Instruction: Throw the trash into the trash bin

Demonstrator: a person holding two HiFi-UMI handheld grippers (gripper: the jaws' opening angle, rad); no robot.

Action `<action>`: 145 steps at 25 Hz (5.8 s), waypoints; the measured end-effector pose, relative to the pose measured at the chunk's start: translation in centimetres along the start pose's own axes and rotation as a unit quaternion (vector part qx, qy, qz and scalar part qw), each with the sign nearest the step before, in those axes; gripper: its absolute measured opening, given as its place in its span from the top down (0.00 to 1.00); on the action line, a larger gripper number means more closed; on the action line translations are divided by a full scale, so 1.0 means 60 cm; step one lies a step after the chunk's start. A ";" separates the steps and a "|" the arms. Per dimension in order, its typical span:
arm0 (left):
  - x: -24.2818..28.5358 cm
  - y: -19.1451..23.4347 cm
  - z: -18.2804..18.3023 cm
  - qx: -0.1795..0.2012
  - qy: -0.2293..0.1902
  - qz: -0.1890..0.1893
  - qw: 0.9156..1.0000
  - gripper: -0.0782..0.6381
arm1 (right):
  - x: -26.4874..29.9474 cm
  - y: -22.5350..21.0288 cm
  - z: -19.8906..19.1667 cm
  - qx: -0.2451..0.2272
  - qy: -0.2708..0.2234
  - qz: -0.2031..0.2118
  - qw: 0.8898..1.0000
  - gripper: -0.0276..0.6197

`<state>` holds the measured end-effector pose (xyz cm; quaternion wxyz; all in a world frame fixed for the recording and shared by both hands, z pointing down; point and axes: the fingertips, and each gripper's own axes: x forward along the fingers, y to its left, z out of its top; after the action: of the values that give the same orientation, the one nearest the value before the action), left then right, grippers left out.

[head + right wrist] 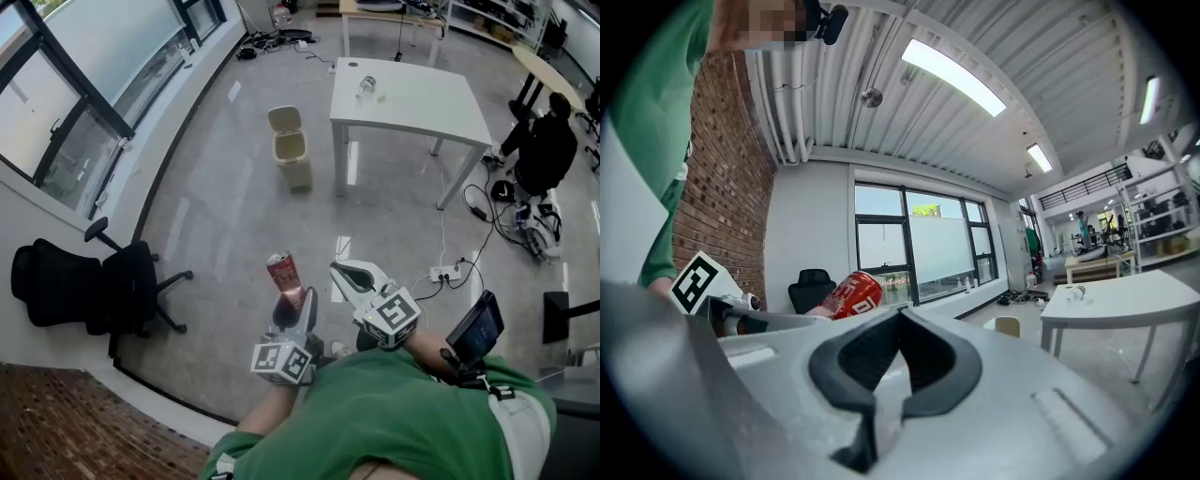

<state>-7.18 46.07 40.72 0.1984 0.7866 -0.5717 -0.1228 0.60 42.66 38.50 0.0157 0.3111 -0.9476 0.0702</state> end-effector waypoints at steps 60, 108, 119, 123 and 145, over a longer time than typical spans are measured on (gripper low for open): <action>0.623 0.232 0.147 0.031 0.039 -0.066 0.997 0.55 | 0.433 -0.494 0.096 -0.001 -0.020 -0.078 0.997 0.95; 1.042 0.539 0.224 0.059 0.098 -0.027 0.993 0.55 | 0.857 -0.823 0.095 0.056 0.004 -0.082 0.995 0.95; 1.184 0.569 0.209 0.083 0.109 0.008 0.991 0.55 | 0.921 -0.976 0.075 0.081 0.022 -0.069 0.994 0.95; 1.205 0.607 0.205 0.078 0.121 0.020 0.989 0.55 | 0.953 -0.995 0.067 0.086 0.032 -0.071 0.993 0.95; 1.309 0.813 0.066 0.099 0.258 0.006 0.961 0.55 | 1.105 -1.084 -0.110 0.118 0.149 -0.135 0.972 0.95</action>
<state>-25.48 -42.12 61.92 0.2611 0.8039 -0.5151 0.1424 -14.41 -47.18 57.92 0.1292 0.4218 -0.8690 0.2242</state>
